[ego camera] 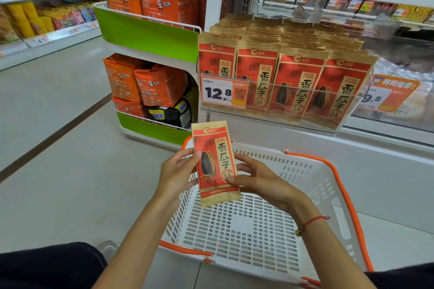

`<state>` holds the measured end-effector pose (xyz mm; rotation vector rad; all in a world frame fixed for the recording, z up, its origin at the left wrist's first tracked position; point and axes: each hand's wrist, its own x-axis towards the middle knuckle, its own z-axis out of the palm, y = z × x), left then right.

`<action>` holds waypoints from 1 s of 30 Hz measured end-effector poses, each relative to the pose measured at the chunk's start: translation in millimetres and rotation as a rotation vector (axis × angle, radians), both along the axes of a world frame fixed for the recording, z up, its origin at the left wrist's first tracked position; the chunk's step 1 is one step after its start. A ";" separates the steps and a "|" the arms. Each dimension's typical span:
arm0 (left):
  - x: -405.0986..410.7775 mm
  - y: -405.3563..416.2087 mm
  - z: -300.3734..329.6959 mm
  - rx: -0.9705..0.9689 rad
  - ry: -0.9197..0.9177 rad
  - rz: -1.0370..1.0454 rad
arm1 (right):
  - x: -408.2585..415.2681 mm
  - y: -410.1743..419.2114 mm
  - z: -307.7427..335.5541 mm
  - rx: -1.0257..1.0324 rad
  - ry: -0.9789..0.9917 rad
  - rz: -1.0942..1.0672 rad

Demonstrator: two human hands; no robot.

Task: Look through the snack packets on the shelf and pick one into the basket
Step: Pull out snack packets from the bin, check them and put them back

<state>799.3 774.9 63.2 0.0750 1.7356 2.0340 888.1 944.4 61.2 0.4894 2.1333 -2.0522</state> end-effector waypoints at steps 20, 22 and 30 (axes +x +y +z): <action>10.1 9.2 -7.2 -0.009 0.018 0.015 | 9.7 11.0 -10.4 -0.078 0.001 -0.029; 7.9 9.0 -15.6 -0.161 0.148 0.080 | 8.6 9.4 -8.6 -0.042 0.032 -0.055; 13.7 14.9 0.3 -0.380 0.432 -0.114 | -3.4 -18.5 8.7 0.280 0.240 -0.092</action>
